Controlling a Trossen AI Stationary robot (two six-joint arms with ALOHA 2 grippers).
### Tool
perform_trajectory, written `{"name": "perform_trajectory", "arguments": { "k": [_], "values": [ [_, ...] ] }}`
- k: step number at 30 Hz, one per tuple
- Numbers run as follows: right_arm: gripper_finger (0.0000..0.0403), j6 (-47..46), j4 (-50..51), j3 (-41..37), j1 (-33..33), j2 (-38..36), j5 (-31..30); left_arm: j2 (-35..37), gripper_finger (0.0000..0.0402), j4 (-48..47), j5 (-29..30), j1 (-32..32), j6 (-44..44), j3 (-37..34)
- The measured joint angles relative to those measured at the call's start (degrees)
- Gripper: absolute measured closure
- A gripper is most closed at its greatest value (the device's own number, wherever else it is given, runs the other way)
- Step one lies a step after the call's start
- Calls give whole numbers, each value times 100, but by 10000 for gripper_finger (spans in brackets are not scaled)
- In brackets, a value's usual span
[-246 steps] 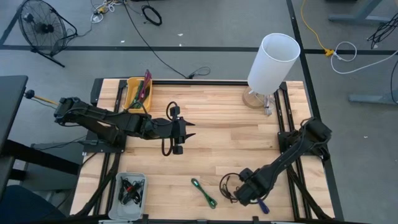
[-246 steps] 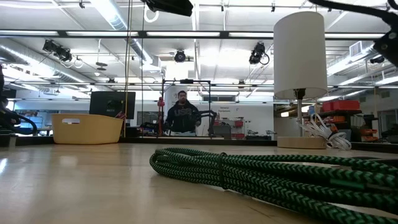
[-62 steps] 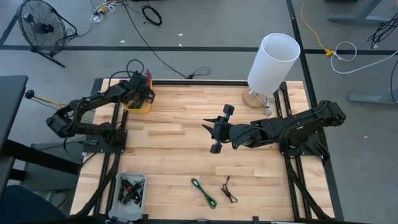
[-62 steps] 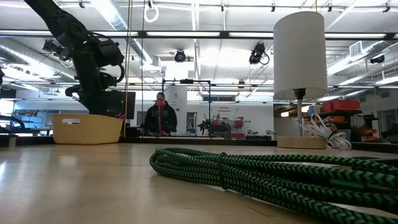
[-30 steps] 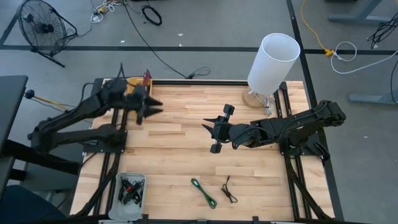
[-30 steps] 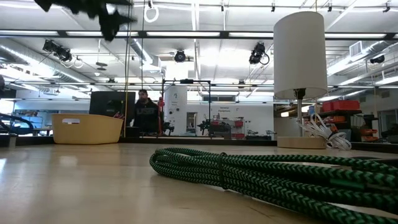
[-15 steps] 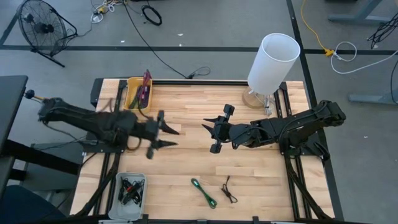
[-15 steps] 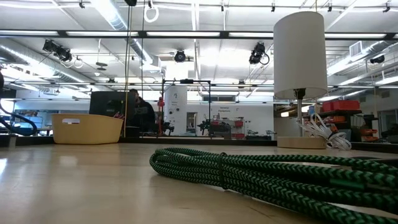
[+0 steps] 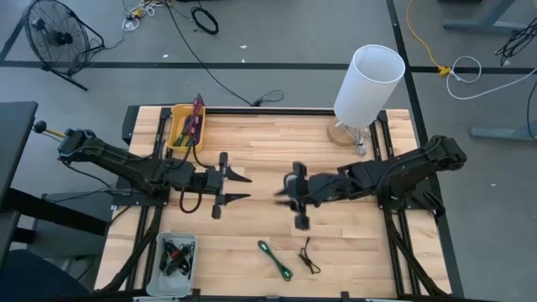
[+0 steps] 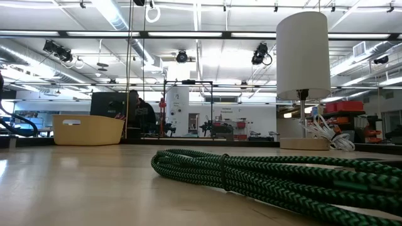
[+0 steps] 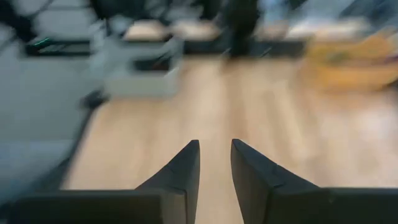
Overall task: Pick & Place USB Port
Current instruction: Put the black charger cable into the gray bin
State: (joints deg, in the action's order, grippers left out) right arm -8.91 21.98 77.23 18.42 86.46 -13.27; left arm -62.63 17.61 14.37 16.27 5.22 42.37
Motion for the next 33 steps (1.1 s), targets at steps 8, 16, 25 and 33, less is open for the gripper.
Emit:
{"name": "perform_trajectory", "arguments": {
  "k": [8,16,25,33],
  "values": [
    [309,-2342,924,0,840,494,412,0,216,0,0,-2,42,0],
    [309,-4439,1087,0,1541,1194,784,2,216,50,-2,-2,59,0],
    [309,-5844,1523,0,1856,1998,1381,2,216,134,-4,-2,26,0],
    [309,-6115,1702,0,1854,2512,1443,2,216,140,-140,-2,-159,0]
  ]
}}
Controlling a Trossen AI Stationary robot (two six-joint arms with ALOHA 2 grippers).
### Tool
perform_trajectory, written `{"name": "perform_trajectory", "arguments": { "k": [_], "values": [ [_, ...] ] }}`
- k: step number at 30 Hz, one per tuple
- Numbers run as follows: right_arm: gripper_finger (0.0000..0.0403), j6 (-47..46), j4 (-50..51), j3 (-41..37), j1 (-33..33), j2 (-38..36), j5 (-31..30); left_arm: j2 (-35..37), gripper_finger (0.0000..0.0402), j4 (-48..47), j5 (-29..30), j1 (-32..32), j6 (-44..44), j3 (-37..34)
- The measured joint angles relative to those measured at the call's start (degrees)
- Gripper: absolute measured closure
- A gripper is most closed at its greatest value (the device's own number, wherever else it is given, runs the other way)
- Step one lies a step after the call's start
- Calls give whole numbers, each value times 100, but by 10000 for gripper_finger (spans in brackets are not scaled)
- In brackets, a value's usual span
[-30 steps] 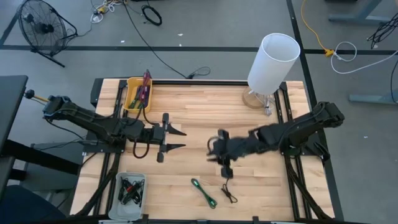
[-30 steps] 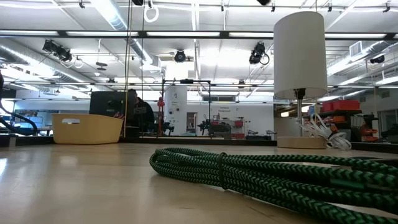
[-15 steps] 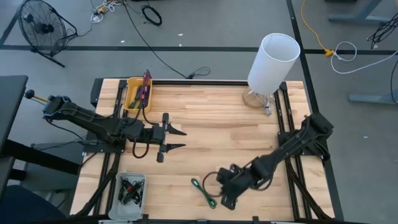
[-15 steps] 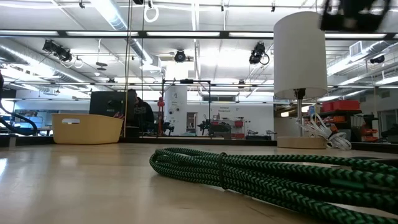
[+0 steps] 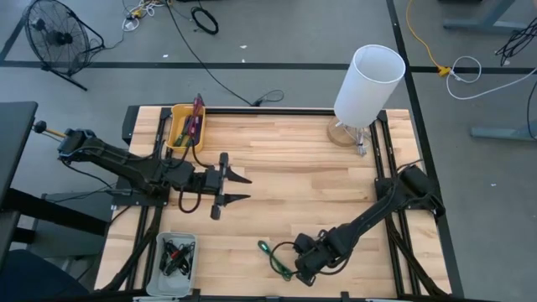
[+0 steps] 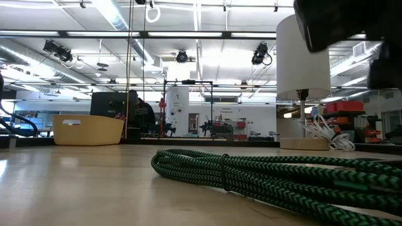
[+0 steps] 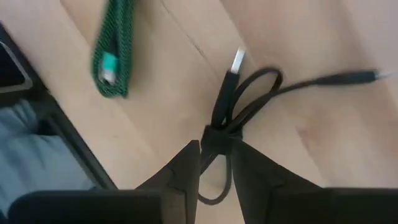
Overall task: Pick & Place USB Port
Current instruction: Put the black charger cable into the gray bin
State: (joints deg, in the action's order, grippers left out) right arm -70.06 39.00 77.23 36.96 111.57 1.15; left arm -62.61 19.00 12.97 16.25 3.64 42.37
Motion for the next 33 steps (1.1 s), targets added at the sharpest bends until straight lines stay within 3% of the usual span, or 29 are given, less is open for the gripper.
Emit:
{"name": "perform_trajectory", "arguments": {
  "k": [7,11,26,33],
  "values": [
    [309,90,-48,29,1,386,246,0,216,26,-122,2,-4,0],
    [312,256,-66,31,42,454,-56,0,216,42,-122,2,-52,0],
    [395,405,-74,11,139,445,-87,0,216,55,-122,2,-162,0],
    [401,476,40,-31,154,-36,-128,2,216,57,-122,2,-157,0]
  ]
}}
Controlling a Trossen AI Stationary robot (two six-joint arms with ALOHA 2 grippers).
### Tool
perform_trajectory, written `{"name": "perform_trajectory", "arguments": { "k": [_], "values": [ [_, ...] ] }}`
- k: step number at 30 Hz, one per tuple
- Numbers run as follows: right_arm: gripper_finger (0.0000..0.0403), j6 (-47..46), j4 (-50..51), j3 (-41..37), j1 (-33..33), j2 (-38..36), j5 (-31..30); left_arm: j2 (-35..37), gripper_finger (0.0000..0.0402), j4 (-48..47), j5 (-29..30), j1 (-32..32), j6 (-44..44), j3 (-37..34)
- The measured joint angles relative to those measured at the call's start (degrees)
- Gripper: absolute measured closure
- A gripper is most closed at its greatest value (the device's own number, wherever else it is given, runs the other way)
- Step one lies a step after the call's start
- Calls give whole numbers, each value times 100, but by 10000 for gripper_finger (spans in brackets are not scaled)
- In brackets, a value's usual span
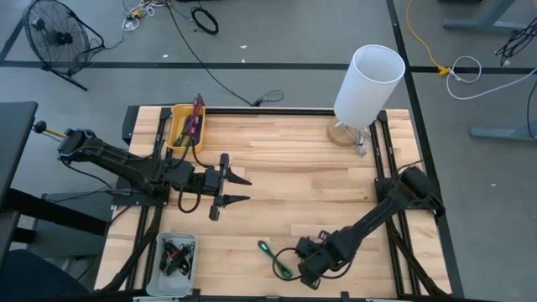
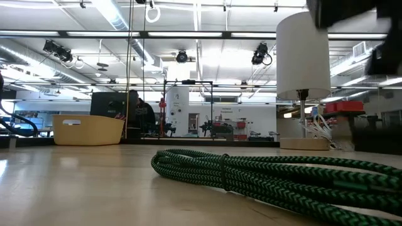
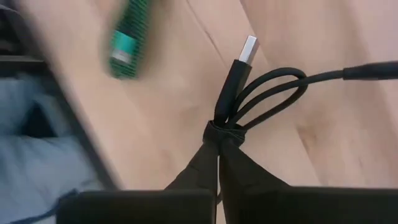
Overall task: Pick & Place USB Port
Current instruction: Put the black charger cable into the gray bin
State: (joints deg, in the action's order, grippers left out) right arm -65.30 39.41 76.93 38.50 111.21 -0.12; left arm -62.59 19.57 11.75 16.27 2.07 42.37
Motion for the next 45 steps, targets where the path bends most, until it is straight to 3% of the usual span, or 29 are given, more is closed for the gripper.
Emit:
{"name": "perform_trajectory", "arguments": {
  "k": [12,19,25,31,45],
  "values": [
    [403,202,240,15,33,-773,-753,0,216,-8,-2,-2,7,0],
    [403,1389,169,20,-242,-1540,-2451,0,216,61,-2,-2,-170,0],
    [403,3388,-1129,24,-506,-2151,-3693,0,216,86,-317,-2,-148,0],
    [403,5441,-2746,31,-790,-2218,-3792,0,216,419,-452,0,-141,2],
    [403,6568,-3794,31,-1337,-2159,-3656,0,216,973,-451,0,-186,2]
  ]
}}
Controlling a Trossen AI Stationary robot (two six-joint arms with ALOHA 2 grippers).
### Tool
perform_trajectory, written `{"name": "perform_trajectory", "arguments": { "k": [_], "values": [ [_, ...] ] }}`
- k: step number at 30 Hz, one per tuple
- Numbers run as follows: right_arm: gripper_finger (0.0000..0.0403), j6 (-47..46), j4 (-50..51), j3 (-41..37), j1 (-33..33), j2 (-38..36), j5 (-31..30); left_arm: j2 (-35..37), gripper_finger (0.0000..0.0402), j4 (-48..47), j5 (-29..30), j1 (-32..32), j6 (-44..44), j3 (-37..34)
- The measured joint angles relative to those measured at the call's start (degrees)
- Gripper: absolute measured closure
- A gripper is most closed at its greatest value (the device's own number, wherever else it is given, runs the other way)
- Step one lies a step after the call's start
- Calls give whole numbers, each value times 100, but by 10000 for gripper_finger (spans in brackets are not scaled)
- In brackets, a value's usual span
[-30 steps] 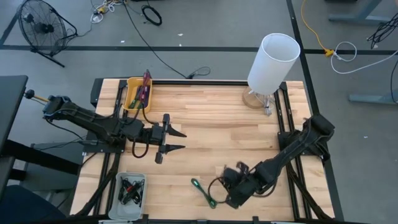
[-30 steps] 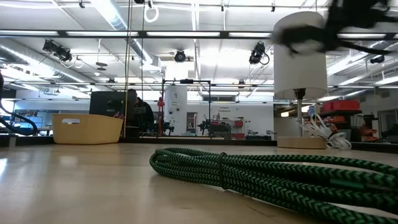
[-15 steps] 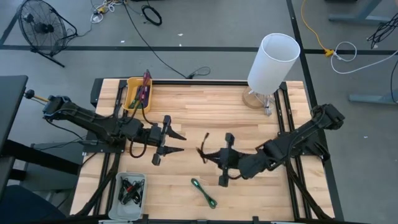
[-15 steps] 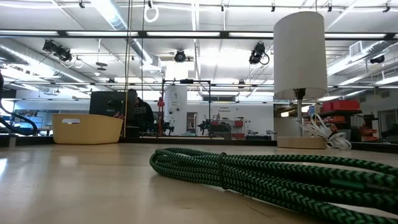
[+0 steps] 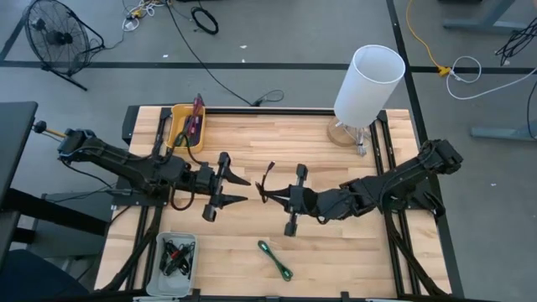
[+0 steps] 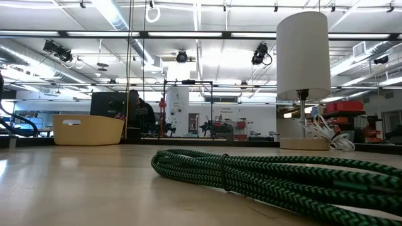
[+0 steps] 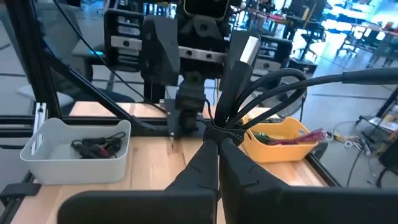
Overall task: Pick & Place USB Port
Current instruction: Put the black charger cable into the gray bin
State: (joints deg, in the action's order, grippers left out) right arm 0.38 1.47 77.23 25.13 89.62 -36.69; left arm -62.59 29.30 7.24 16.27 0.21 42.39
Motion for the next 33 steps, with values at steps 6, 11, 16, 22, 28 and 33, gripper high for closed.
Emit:
{"name": "perform_trajectory", "arguments": {
  "k": [6,11,16,22,28,33],
  "values": [
    [403,323,-629,0,-51,150,297,0,216,13,11,0,26,0],
    [403,464,-910,0,-215,410,632,0,216,40,59,0,26,0],
    [403,466,-956,0,-333,412,612,-4,218,161,60,0,-89,0],
    [403,470,-995,0,-393,413,744,-4,301,168,64,-2,-218,0],
    [403,470,-976,0,-407,412,817,-4,381,213,63,-2,-127,0],
    [400,470,-967,0,-406,409,848,-4,383,218,147,0,-120,0]
  ]
}}
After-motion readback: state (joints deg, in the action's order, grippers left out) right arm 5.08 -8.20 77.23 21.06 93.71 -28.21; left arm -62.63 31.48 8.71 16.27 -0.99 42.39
